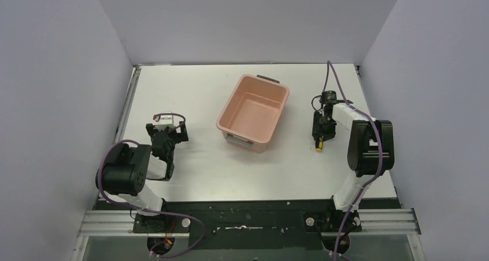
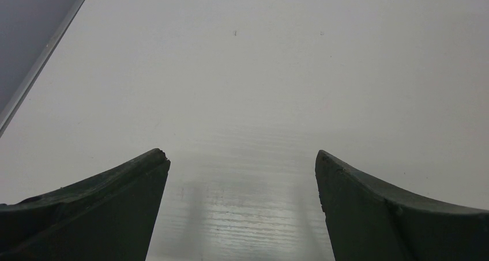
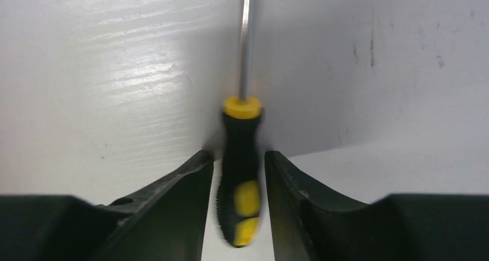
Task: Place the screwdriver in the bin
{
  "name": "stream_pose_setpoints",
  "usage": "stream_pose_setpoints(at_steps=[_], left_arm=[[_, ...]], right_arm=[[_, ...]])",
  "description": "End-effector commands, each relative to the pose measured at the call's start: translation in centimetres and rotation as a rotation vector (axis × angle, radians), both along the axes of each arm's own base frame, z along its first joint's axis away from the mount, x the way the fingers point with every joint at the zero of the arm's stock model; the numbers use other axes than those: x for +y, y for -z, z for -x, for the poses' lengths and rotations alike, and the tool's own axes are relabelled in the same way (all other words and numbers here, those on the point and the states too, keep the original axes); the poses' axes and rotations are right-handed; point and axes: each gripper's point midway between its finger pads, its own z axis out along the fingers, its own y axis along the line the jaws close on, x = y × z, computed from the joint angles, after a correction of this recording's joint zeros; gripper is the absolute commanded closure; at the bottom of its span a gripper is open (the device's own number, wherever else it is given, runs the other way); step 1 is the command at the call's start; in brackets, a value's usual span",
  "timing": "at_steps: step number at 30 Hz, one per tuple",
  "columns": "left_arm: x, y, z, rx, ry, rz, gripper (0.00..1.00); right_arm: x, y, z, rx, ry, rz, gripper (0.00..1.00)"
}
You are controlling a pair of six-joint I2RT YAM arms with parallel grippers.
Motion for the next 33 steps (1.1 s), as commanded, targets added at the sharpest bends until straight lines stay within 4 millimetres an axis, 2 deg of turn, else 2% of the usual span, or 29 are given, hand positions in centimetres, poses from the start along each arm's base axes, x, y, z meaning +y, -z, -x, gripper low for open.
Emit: stream_pose_setpoints(at_steps=[1, 3, 5, 8, 12, 14, 17, 19, 20, 21, 22, 23, 25, 26, 29, 33], left_arm=[[-0.1, -1.3, -0.6, -0.047, 0.004, 0.007, 0.03], [-0.1, -1.3, -0.6, -0.045, 0.004, 0.007, 0.03], [-0.1, -1.3, -0.6, -0.046, 0.004, 0.007, 0.03], [-0.1, -1.3, -0.6, -0.046, 0.004, 0.006, 0.03], [-0.1, -1.3, -0.6, -0.045, 0.004, 0.007, 0.03], [-0.1, -1.3, -0.6, -0.047, 0.005, 0.007, 0.03], [-0.1, -1.3, -0.6, -0.046, 0.004, 0.007, 0.03], [-0.1, -1.3, -0.6, -0.045, 0.004, 0.007, 0.03], [-0.1, -1.3, -0.6, -0.045, 0.004, 0.006, 0.03], [0.0, -1.3, -0.6, -0.046, 0.004, 0.008, 0.03], [-0.1, -1.3, -0.6, -0.047, 0.003, 0.008, 0.03], [0.0, -1.3, -0.6, -0.046, 0.002, 0.006, 0.03], [0.0, -1.3, -0.6, -0.047, 0.004, 0.007, 0.03], [0.0, -1.3, -0.6, -0.045, 0.002, 0.007, 0.03], [-0.1, -1.3, -0.6, -0.045, 0.004, 0.007, 0.03], [-0.1, -1.3, -0.6, -0.046, 0.005, 0.007, 0.03]], right_arm=[[-0.9, 1.2, -0.3, -0.008, -0.002, 0.045, 0.77], [-1.2, 0.1, -0.8, -0.009, -0.004, 0.061, 1.0], [-1.4, -2.3, -1.7, -0.033, -0.003, 0.073, 1.0], [-1.4, -7.7, -3.4, -0.128, 0.021, 0.068, 1.0], [-1.5, -15.0, -4.2, -0.237, 0.089, 0.081, 1.0], [-0.9, -18.1, -4.8, -0.307, 0.115, 0.053, 1.0], [1.9, -21.2, -5.6, -0.392, 0.122, -0.023, 1.0], [5.2, -22.8, -6.3, -0.443, 0.078, -0.064, 1.0], [7.5, -23.7, -6.7, -0.477, 0.046, -0.092, 1.0], [9.8, -24.3, -7.0, -0.502, 0.012, -0.124, 1.0], [13.4, -24.9, -7.0, -0.528, -0.053, -0.163, 1.0], [16.0, -25.3, -7.0, -0.542, -0.098, -0.189, 1.0], [20.5, -25.5, -6.6, -0.556, -0.177, -0.23, 1.0], [22.1, -25.5, -6.5, -0.559, -0.205, -0.239, 1.0], [24.9, -23.8, -6.3, -0.532, -0.241, -0.244, 1.0], [26.9, -19.0, -5.6, -0.464, -0.26, -0.235, 1.0]])
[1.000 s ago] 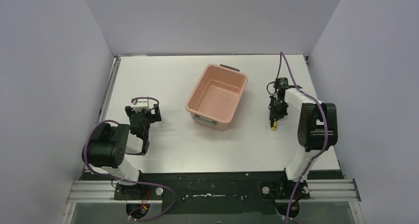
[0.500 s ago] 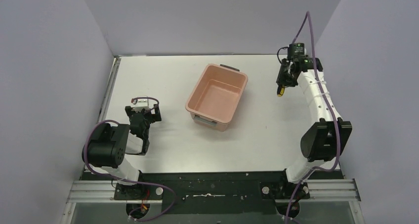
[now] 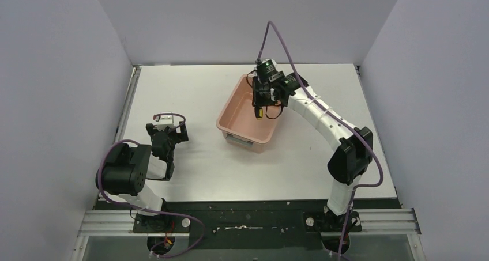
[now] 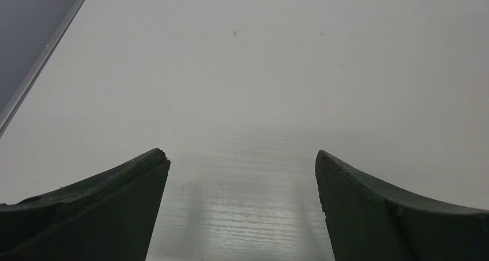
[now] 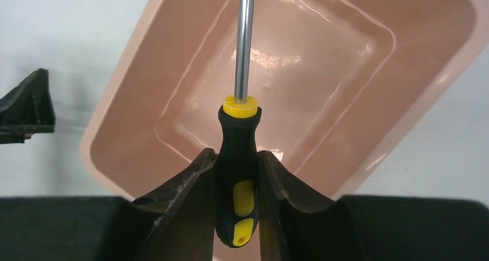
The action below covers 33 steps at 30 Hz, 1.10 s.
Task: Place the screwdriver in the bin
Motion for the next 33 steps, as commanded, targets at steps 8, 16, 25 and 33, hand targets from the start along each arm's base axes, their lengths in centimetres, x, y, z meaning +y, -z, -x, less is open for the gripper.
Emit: stream_pose_setpoints(at_steps=[8, 16, 25, 33], left_arm=[[-0.1, -1.3, -0.6, -0.045, 0.004, 0.008, 0.03], [-0.1, -1.3, -0.6, -0.045, 0.004, 0.007, 0.03], [-0.1, -1.3, -0.6, -0.046, 0.004, 0.008, 0.03], [-0.1, -1.3, -0.6, -0.045, 0.004, 0.008, 0.03]], right_arm=[[0.2, 14.1, -0.5, 0.119, 0.103, 0.094, 1.0], [-0.3, 17.4, -0.5, 0.13, 0.128, 0.119, 0.59], [0.8, 11.2, -2.6, 0.021, 0.115, 0.1, 0.39], [0.9, -0.7, -2.9, -0.178, 0.098, 0.037, 0.02]])
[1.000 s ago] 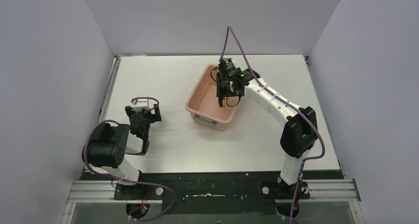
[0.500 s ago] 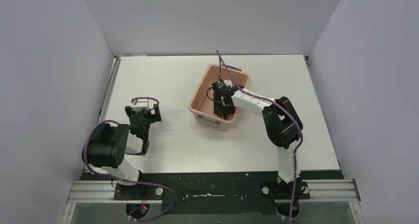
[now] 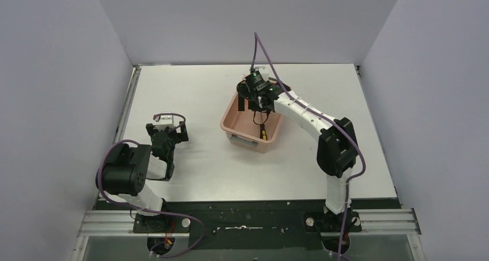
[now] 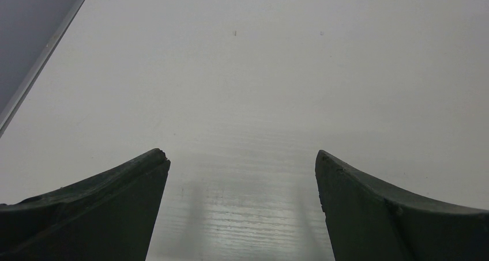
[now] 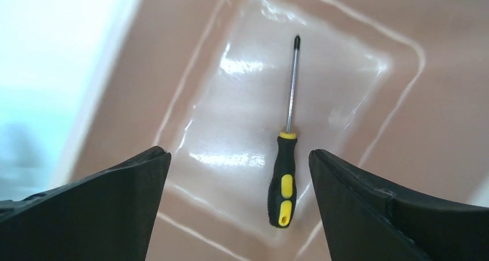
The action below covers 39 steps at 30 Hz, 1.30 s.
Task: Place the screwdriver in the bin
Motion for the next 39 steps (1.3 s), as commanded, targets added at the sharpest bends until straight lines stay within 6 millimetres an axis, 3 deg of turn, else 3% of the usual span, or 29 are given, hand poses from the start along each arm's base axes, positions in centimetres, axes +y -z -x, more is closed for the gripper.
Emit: stream_pose_setpoints(at_steps=[1, 5, 6, 8, 13, 18, 20, 23, 27, 39], left_arm=[[-0.1, -1.3, -0.6, -0.045, 0.003, 0.008, 0.03], [0.0, -1.3, -0.6, -0.046, 0.003, 0.008, 0.03], [-0.1, -1.3, -0.6, -0.046, 0.004, 0.007, 0.03], [-0.1, -1.3, -0.6, -0.046, 0.003, 0.007, 0.03], [-0.1, -1.3, -0.6, -0.045, 0.003, 0.007, 0.03], [-0.1, -1.3, -0.6, -0.046, 0.003, 0.007, 0.03], [-0.1, -1.3, -0.6, -0.047, 0.003, 0.008, 0.03], [-0.1, -1.3, -0.6, -0.046, 0.003, 0.008, 0.03], [0.0, -1.3, -0.6, -0.046, 0.003, 0.008, 0.03], [-0.1, -1.3, -0.6, -0.046, 0.003, 0.008, 0.03]], right_arm=[[-0.9, -12.0, 0.2, -0.226, -0.01, -0.067, 0.0], [-3.8, -17.6, 1.4, -0.363, -0.003, -0.094, 0.0], [-5.4, -19.2, 1.8, -0.409, 0.025, -0.099, 0.0], [-9.5, -20.2, 1.8, -0.455, 0.096, -0.083, 0.0], [-18.2, -18.4, 3.3, -0.565, 0.248, 0.027, 0.0], [-24.1, -12.2, 6.0, -0.619, 0.382, 0.07, 0.0], [-25.9, -7.5, 7.4, -0.58, 0.453, 0.065, 0.0], [-27.1, -3.1, 8.6, -0.575, 0.502, 0.039, 0.0], [-27.6, 0.5, 9.8, -0.592, 0.512, 0.037, 0.0], [-27.1, 0.8, 9.1, -0.597, 0.468, 0.039, 0.0]])
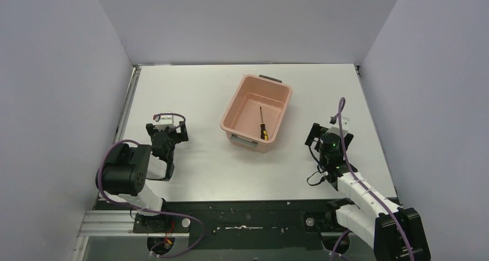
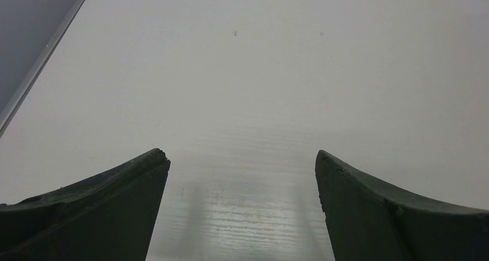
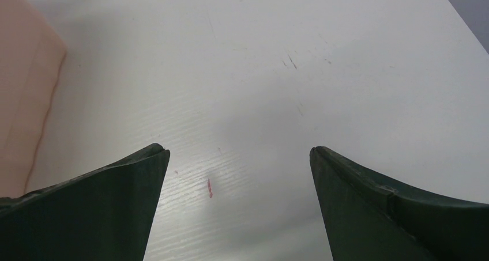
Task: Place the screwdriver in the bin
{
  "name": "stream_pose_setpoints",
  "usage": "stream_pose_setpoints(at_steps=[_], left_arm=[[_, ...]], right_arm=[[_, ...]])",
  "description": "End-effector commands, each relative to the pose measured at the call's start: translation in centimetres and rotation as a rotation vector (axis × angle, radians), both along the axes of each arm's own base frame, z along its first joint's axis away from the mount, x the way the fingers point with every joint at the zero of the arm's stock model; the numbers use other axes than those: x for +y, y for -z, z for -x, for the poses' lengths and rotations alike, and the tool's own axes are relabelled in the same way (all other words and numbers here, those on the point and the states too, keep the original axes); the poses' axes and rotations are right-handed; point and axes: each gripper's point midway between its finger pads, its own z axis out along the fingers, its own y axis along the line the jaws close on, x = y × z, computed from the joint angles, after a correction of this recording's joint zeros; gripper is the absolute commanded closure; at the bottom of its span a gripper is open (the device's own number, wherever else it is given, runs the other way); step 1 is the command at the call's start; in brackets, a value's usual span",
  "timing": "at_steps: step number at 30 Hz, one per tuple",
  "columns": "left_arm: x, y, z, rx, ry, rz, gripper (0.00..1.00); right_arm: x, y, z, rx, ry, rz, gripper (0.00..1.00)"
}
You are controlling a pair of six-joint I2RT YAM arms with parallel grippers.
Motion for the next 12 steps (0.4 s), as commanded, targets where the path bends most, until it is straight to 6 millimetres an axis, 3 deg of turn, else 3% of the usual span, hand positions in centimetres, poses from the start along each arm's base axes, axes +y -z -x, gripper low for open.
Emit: stream_pose_setpoints(at_steps=[1, 12], left_arm=[[-0.06, -1.3, -0.59, -0.046, 0.004, 0.007, 0.03], [-0.1, -1.28, -0.64, -0.045, 0.005, 0.008, 0.03]], right_arm=[[0.33, -2.91, -1.85, -0.111, 0.005, -0.025, 0.0], [0.44, -2.94, -1.85, -0.114, -0.004, -0.026, 0.0]])
